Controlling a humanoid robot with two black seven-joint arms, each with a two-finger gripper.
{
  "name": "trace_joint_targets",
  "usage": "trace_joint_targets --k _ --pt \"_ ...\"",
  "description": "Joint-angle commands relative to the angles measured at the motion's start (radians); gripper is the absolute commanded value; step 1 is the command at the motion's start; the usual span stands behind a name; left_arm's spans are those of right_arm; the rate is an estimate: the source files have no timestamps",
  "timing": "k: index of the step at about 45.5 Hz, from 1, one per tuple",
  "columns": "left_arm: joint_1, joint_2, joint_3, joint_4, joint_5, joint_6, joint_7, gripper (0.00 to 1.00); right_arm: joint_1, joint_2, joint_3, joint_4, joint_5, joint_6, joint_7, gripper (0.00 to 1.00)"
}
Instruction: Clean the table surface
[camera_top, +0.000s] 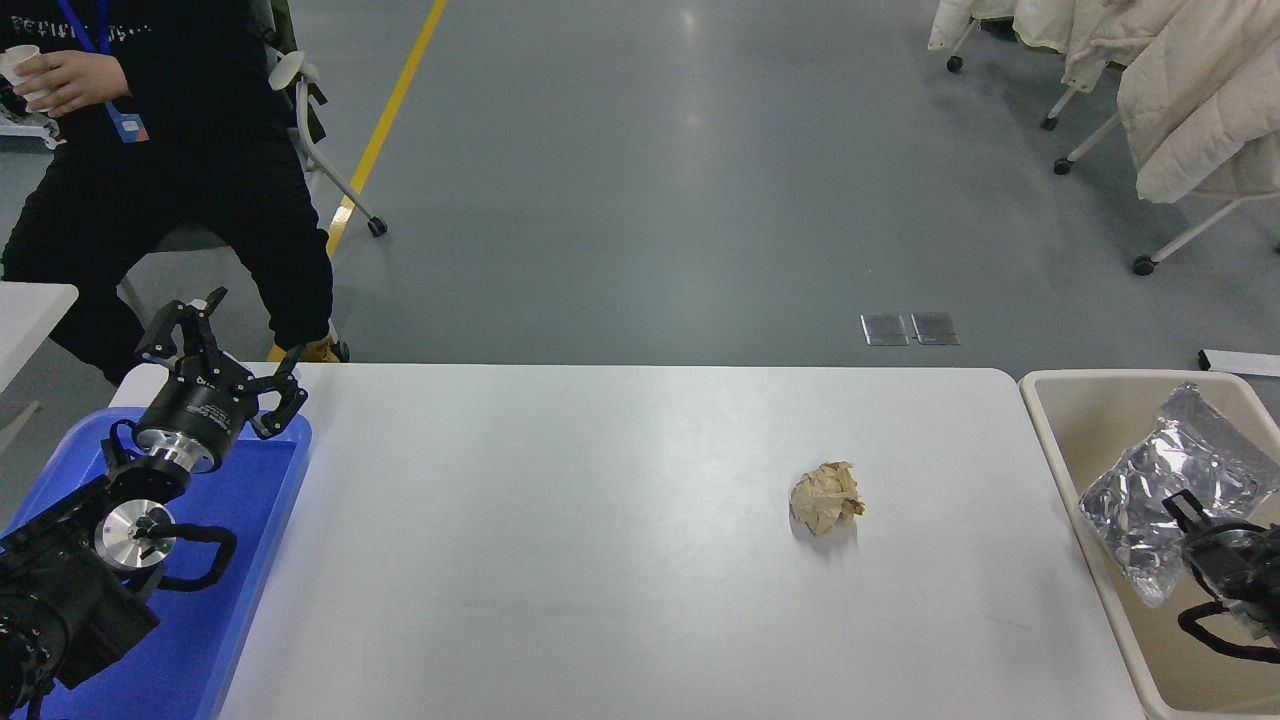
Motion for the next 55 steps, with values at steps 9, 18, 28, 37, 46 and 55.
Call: trace_joint_targets --k 9,18,28,37,46,55 --pt "-0.001 0.0 0.0 0.0 0.001 0.001 -0.001 1.0 0.005 0.005 0.002 -0.049 0.075 -0.044 0.0 1.0" --pt "0.0 0.0 0.0 0.0 0.001 0.001 -0.001 1.0 0.014 -0.03 0.0 -0.039 0.083 -0.037 0.001 1.0" --pt "0.0 0.0 0.0 0.0 0.001 0.001 -0.001 1.0 0.094 -0.098 0.003 0.013 0.084 -0.028 0.0 1.0" --pt "-0.001 0.0 0.0 0.0 0.001 0.001 -0.001 1.0 0.199 -0.335 0.086 0.428 0.084 -0.044 -0.002 1.0" --pt "-0.001 0.0 0.0 0.0 0.001 0.001 0.001 1.0 0.198 -0.44 0.343 0.729 0.083 -0.033 0.001 1.0" --pt "-0.001 0.0 0.0 0.0 0.001 0.001 -0.001 1.0 0.151 -0.414 0.543 0.896 0.083 -0.025 0.003 1.0"
